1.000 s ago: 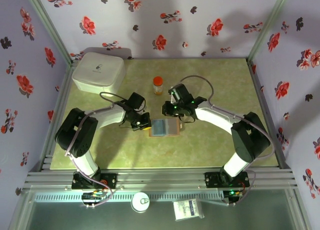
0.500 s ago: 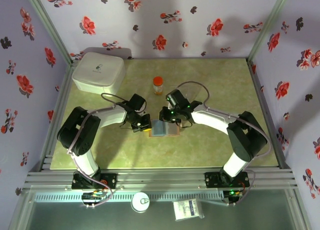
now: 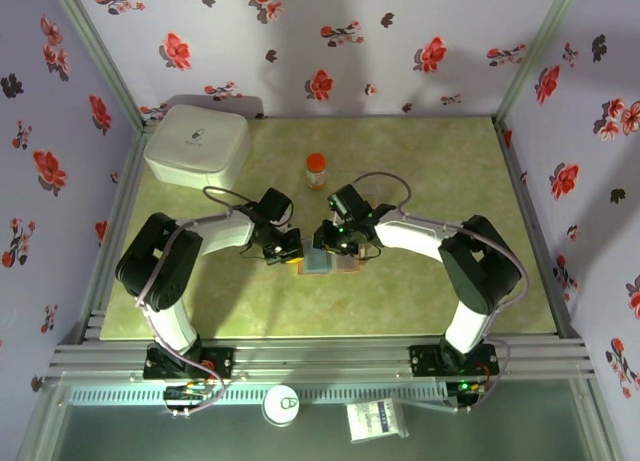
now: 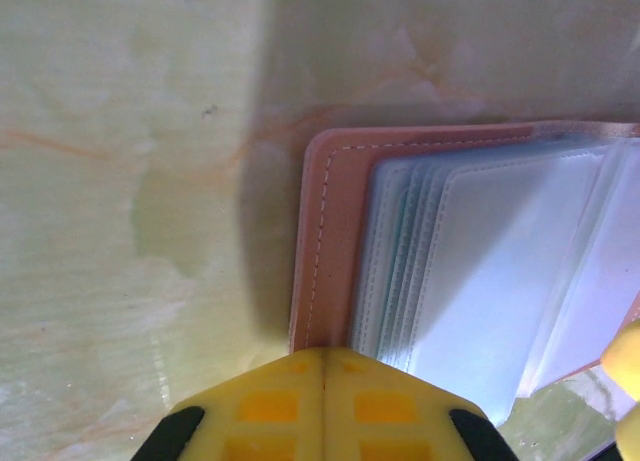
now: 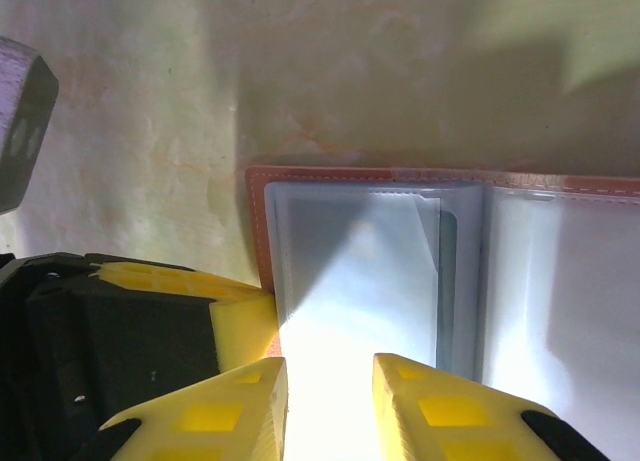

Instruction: Take the credit cards out of the card holder

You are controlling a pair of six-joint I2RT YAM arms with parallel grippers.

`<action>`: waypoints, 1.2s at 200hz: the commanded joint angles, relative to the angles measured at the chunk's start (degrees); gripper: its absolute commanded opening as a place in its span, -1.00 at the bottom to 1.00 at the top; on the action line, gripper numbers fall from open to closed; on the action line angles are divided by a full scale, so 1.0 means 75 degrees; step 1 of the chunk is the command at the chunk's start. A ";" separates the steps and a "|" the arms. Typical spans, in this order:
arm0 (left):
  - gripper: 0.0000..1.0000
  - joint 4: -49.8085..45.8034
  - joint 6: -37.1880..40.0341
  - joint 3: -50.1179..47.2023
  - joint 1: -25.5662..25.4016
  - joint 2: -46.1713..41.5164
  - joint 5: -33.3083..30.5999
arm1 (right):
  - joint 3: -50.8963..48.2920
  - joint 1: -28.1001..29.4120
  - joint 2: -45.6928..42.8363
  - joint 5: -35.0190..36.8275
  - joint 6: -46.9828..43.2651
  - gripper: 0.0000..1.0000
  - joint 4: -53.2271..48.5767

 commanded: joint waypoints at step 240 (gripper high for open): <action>-1.00 -0.0335 0.0139 0.0198 -0.0027 -0.0008 -0.0161 | 0.0154 0.0049 0.0311 0.0655 -0.0438 -0.55 -0.1001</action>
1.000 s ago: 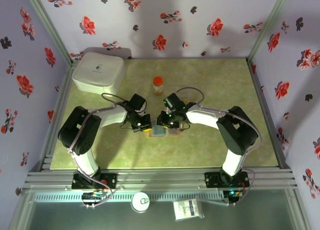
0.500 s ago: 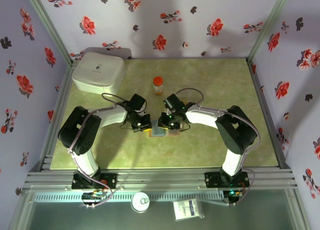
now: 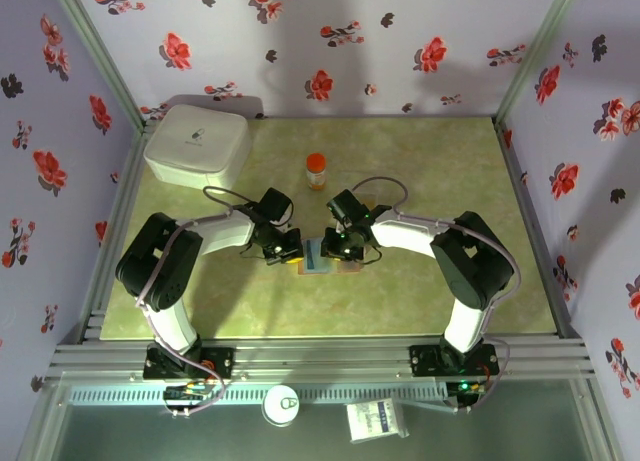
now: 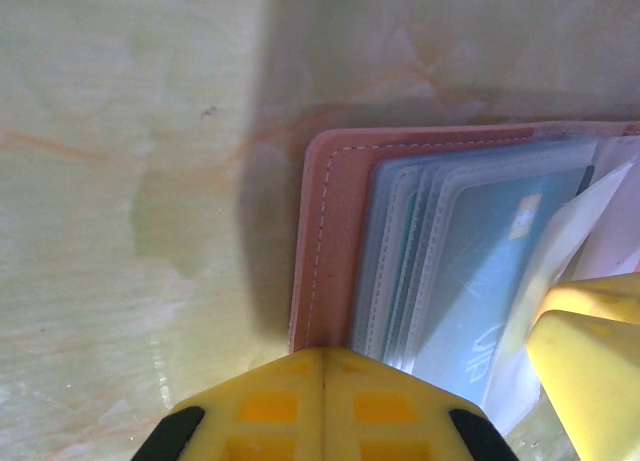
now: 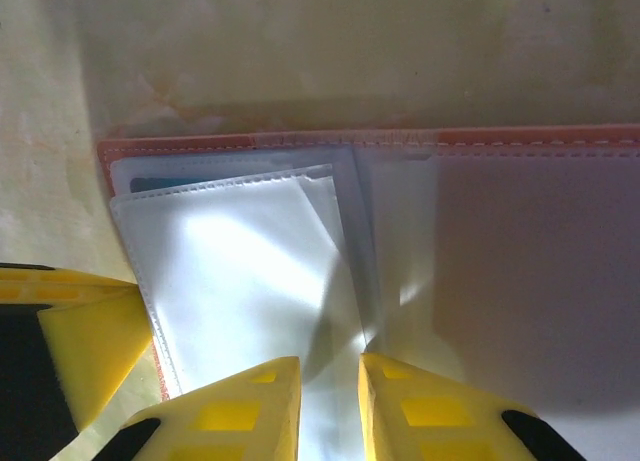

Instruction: Take the credit cards out of the card holder

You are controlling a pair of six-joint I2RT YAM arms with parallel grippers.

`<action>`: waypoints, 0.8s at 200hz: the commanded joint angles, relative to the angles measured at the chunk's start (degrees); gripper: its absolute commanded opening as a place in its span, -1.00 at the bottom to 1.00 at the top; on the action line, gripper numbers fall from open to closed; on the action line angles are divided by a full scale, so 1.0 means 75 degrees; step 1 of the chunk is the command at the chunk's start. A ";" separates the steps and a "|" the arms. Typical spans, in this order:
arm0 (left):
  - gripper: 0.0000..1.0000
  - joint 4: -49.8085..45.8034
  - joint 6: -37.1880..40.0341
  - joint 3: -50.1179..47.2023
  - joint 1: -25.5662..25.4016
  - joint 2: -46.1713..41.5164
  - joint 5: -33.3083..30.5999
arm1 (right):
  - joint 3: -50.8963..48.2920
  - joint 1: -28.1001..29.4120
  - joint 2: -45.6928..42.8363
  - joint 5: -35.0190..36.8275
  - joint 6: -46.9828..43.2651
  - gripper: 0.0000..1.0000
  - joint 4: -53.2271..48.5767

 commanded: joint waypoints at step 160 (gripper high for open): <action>-0.72 0.1227 -0.0995 0.0020 -0.0073 -0.0221 0.1027 | 0.0059 0.0049 -0.0058 0.0181 -0.0125 -0.57 -0.0218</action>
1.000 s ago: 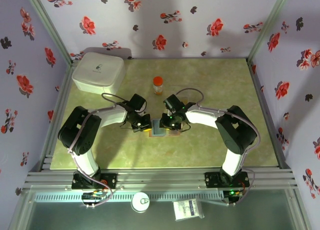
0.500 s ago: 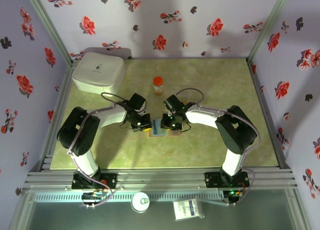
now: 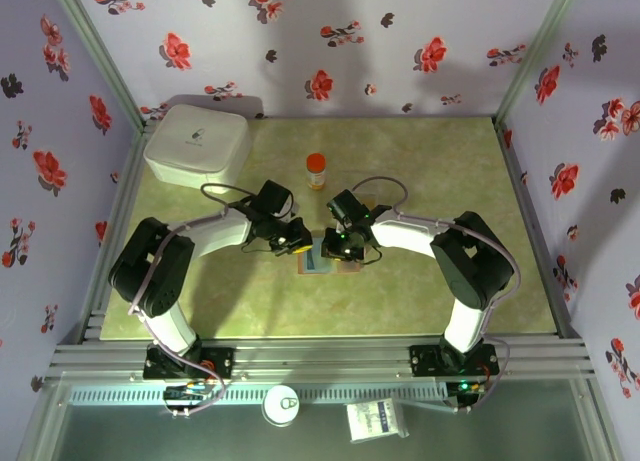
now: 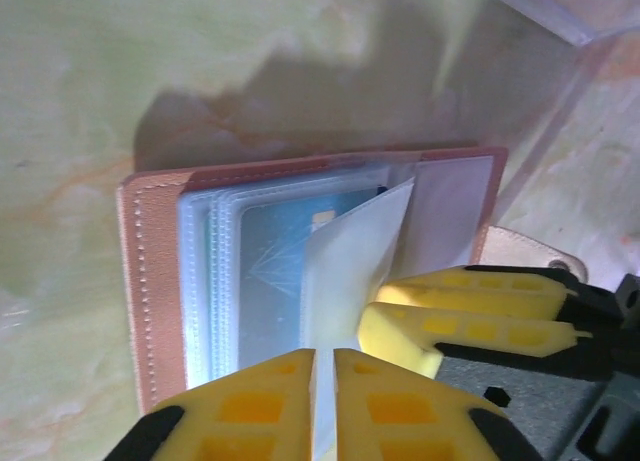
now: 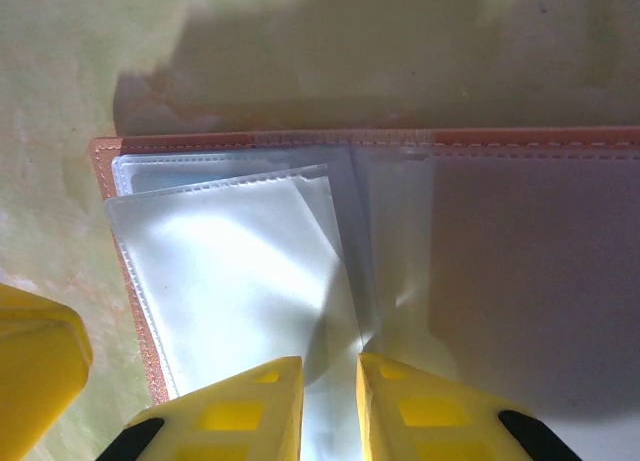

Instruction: Take the credit cards out of the card holder

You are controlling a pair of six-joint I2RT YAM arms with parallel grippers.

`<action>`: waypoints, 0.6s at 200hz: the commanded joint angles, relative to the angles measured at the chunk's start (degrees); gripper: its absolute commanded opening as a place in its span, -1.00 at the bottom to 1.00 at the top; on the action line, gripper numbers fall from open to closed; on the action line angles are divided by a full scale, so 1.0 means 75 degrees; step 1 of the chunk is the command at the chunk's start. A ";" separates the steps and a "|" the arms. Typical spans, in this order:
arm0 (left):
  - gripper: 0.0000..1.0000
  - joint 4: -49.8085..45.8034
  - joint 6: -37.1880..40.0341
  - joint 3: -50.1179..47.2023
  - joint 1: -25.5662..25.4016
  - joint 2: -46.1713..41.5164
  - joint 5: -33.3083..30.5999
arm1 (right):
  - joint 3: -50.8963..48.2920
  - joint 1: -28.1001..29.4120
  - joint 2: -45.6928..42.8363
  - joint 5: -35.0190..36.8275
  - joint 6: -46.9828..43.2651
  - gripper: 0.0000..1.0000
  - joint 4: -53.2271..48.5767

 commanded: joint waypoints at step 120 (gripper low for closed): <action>-0.51 0.0046 -0.0189 -0.0125 -0.0123 0.0381 0.0014 | 0.0036 0.0048 -0.0078 0.0148 -0.0060 -0.58 -0.0224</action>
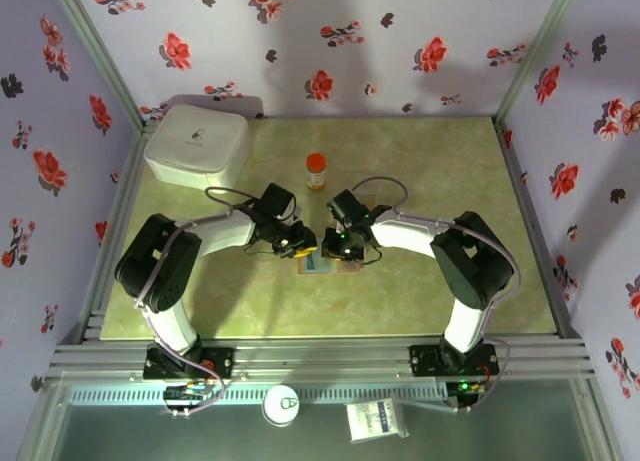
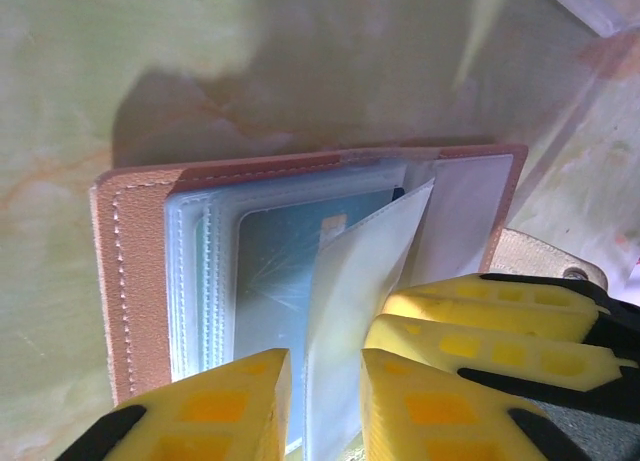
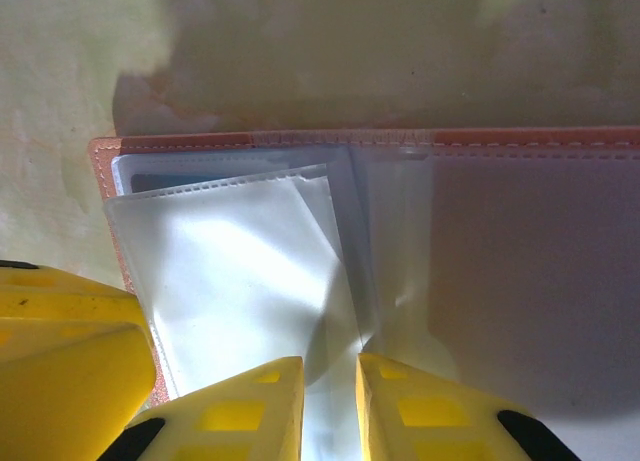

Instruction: Take the credit cards out of the card holder

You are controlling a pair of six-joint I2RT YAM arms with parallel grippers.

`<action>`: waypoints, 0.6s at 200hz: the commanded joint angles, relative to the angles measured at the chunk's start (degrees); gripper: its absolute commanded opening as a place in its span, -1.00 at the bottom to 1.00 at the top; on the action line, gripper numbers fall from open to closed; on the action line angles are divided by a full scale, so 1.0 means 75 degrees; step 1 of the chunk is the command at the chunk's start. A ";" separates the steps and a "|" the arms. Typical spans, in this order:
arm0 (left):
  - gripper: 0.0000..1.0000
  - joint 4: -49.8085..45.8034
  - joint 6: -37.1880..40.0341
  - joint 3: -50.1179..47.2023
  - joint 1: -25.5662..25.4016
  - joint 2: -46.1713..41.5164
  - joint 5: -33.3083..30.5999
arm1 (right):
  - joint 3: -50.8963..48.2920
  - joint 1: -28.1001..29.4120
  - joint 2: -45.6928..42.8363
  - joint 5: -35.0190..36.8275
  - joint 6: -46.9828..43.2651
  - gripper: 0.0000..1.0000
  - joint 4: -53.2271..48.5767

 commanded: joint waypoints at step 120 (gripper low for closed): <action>-0.58 0.0596 -0.0303 -0.0248 -0.0047 0.0180 0.0349 | 0.0013 0.0047 -0.0338 0.0191 -0.0014 -0.57 -0.0254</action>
